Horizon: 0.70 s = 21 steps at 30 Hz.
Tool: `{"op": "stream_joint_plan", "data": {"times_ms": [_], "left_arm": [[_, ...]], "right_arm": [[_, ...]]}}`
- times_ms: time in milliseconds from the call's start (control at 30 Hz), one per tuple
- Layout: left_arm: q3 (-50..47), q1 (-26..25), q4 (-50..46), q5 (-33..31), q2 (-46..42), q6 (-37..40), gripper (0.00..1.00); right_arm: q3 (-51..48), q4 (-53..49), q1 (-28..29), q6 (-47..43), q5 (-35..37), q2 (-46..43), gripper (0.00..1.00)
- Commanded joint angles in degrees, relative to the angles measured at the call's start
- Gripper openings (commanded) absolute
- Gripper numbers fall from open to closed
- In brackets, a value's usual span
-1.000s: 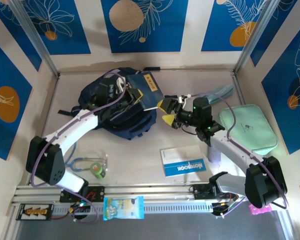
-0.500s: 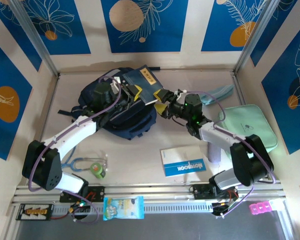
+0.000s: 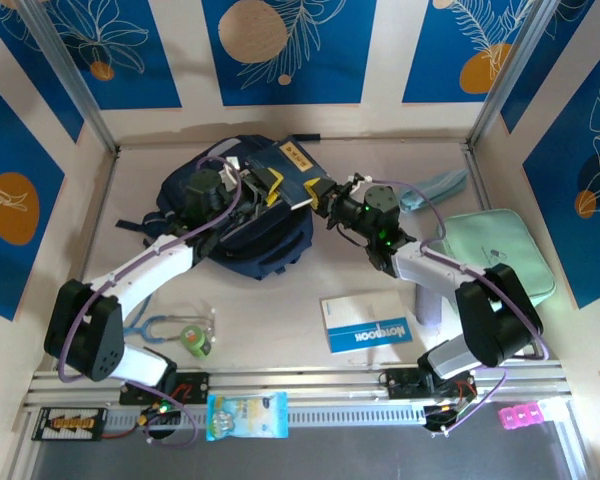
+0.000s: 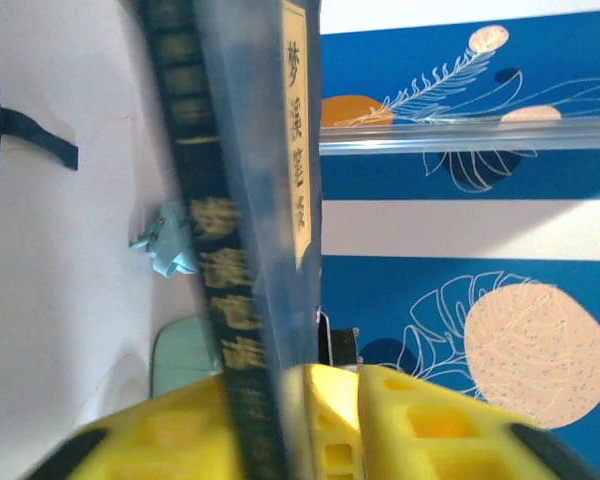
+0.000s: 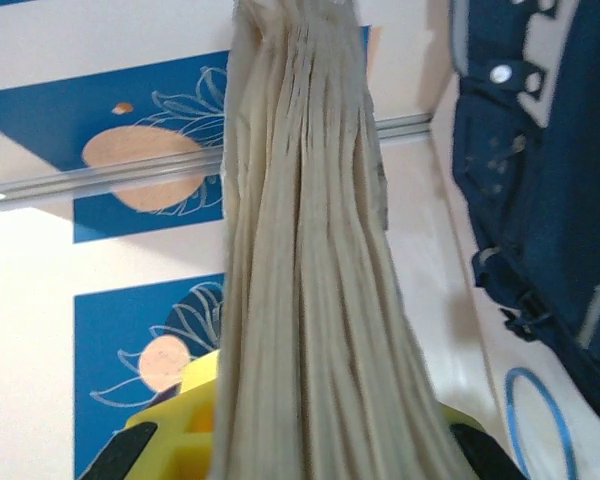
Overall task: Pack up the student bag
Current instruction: Pass the book, then open the student bag at the center of the table.
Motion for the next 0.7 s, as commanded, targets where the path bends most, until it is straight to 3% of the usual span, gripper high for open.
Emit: {"op": "stream_joint_plan", "data": {"times_ms": [0,167,200,300,467,567,667], "left_arm": [[0.3,1.0,-7.8,0.3,-3.7,10.9,0.56],[0.0,1.1,-30.8,-9.7,-10.6,31.3,0.96],[0.1,1.1,-33.7,-11.6,-11.5,35.4,1.00],[1.4,1.1,-41.2,-14.6,-12.2,47.2,1.00],[7.1,1.0,-50.4,-14.1,-7.1,64.0,1.00],[11.1,0.9,-53.6,-13.5,-2.1,71.5,1.00],[14.8,0.2,-55.6,-17.7,2.8,75.4,1.00]], "right_arm": [[-0.4,-10.6,-0.5,-5.9,4.1,-5.3,0.02],[1.3,-21.1,-2.5,-18.3,4.7,-11.5,0.00],[2.3,-24.4,-2.9,-20.4,5.3,-12.5,0.00],[4.6,-32.8,-3.5,-26.5,8.4,-15.3,0.01],[6.6,-39.7,-5.0,-30.6,10.7,-17.2,0.01],[6.2,-42.0,-5.7,-31.1,12.1,-18.3,0.01],[5.6,-44.4,-6.4,-31.0,13.2,-19.4,0.01]]}}
